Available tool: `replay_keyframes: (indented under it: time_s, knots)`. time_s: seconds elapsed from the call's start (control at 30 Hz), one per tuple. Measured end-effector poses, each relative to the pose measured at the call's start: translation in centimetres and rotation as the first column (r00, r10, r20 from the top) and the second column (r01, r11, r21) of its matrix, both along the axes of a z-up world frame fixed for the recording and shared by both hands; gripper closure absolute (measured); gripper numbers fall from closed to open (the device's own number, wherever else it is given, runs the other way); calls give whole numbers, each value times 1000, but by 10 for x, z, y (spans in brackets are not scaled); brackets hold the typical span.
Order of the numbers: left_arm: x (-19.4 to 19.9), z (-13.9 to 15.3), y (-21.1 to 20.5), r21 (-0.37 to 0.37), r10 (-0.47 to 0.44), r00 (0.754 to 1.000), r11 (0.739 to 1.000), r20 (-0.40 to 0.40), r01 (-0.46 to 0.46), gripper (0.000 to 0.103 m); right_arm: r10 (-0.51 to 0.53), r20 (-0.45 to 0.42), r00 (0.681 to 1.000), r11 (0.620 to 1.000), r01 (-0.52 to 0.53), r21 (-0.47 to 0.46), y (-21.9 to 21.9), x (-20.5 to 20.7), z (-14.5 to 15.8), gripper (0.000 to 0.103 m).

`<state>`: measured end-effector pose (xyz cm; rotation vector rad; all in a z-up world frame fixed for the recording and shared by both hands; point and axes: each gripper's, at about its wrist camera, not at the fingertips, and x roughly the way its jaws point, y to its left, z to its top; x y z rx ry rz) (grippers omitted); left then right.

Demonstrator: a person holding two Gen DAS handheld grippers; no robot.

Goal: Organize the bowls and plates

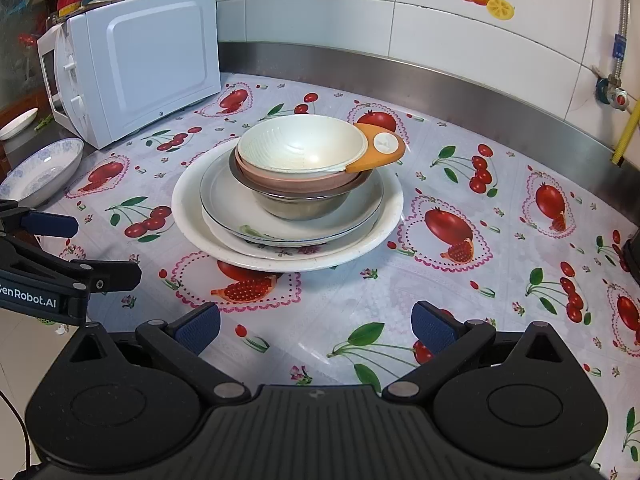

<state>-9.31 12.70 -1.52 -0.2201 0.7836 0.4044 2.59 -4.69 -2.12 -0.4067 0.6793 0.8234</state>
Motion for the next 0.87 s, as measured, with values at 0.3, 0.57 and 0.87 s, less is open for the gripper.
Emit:
replay_keyframes:
  time_s: [0.3, 0.57, 0.87]
  knots:
    - [0, 0, 0, -1, -1, 1000, 1000, -2, 1, 0, -1, 0, 1000, 1000, 1, -1, 0, 0, 0, 96]
    - [0, -1, 1, -3, -2, 1000, 1000, 0, 2, 0, 3, 7, 1000, 1000, -2, -2, 0, -1, 1, 96]
    - [-1, 1, 0, 0, -9, 1000, 1000, 11, 9, 0, -4, 42, 999, 1000, 5, -10, 0, -3, 3, 96]
